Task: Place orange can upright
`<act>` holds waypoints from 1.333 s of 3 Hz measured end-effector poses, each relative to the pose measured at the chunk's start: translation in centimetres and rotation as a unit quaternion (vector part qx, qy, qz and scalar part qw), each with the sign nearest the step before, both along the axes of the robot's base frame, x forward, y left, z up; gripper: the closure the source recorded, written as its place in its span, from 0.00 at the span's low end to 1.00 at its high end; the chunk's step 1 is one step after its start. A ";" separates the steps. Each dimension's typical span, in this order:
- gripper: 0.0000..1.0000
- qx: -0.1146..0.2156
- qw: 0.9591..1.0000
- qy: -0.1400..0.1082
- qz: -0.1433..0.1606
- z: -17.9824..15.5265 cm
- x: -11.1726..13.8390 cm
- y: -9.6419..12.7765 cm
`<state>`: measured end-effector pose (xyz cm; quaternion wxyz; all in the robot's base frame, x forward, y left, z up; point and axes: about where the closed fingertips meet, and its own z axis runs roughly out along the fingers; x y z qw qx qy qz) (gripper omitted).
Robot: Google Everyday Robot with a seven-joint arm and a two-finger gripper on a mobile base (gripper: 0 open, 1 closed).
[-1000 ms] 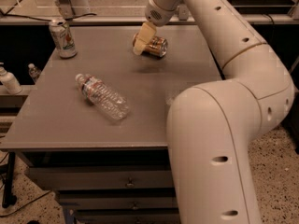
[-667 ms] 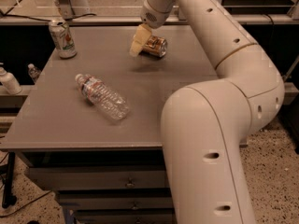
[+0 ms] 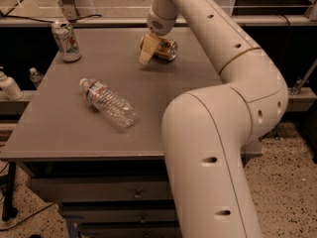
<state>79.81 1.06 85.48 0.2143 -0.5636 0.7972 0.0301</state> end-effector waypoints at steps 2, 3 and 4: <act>0.64 -0.018 1.000 0.004 -0.010 -0.5 0.7 -0.3; 0.87 -0.011 1.000 0.004 -0.012 0.4 0.6 -0.4; 1.00 0.026 1.000 -0.005 -0.008 3.2 -0.4 -1.2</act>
Offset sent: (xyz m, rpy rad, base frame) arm 0.0176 -0.0088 0.0093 -0.0584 0.0158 -0.0351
